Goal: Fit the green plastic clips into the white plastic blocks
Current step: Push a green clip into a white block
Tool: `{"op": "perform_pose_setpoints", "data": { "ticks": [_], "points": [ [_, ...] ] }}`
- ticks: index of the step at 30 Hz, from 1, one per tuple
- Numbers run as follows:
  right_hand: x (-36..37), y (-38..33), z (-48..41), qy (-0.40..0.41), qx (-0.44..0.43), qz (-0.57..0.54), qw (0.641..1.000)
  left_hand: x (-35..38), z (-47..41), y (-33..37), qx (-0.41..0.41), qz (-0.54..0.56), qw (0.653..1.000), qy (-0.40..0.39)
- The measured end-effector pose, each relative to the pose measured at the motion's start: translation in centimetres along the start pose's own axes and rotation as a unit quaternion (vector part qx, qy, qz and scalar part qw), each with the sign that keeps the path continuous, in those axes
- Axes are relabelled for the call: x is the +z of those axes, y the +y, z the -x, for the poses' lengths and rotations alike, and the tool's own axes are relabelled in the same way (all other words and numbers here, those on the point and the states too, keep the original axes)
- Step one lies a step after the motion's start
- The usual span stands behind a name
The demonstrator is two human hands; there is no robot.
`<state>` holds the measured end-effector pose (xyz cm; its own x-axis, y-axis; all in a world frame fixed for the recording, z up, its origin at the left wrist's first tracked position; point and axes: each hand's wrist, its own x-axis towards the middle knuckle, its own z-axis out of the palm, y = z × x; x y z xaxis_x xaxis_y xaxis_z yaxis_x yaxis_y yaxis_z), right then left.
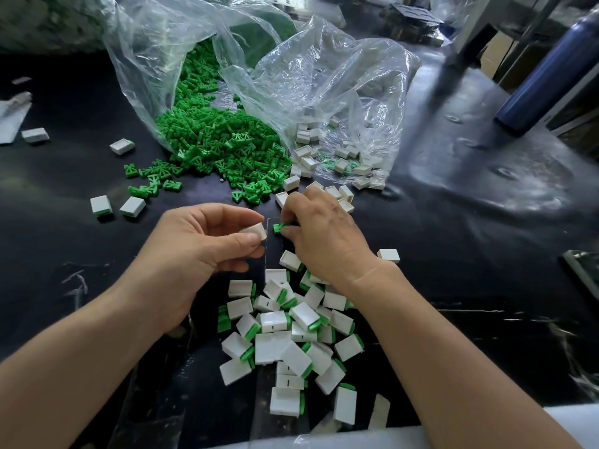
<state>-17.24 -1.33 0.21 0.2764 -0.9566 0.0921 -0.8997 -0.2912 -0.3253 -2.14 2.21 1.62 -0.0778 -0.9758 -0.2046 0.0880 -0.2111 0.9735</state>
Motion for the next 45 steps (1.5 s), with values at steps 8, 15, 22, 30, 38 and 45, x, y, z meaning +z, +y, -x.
{"op": "perform_pose_setpoints", "data": {
  "ticks": [8,15,22,30,38,45],
  "points": [
    [-0.4,-0.1,0.0,-0.004,0.004,-0.044,0.999,0.0,0.0,0.0,0.004,0.03,0.999,-0.017],
    [-0.7,0.0,0.3,0.022,0.005,-0.09,0.996,-0.1,0.0,0.0,0.004,0.032,0.999,-0.02],
    [-2.8,-0.7,1.3,0.023,0.005,-0.35,0.937,-0.1,0.0,0.0,0.005,0.036,0.999,-0.02],
    [-2.5,-1.3,1.7,-0.006,-0.014,-0.322,0.947,-0.1,0.1,0.0,0.006,0.021,1.0,-0.016],
    [-2.6,-1.2,1.7,-0.045,0.009,-0.322,0.946,-0.3,0.2,0.1,0.02,-0.001,1.0,-0.024],
    [-2.7,-1.6,2.0,-0.052,0.007,-0.277,0.96,-0.2,0.2,0.3,-0.02,0.031,0.998,-0.043]
  ]
}}
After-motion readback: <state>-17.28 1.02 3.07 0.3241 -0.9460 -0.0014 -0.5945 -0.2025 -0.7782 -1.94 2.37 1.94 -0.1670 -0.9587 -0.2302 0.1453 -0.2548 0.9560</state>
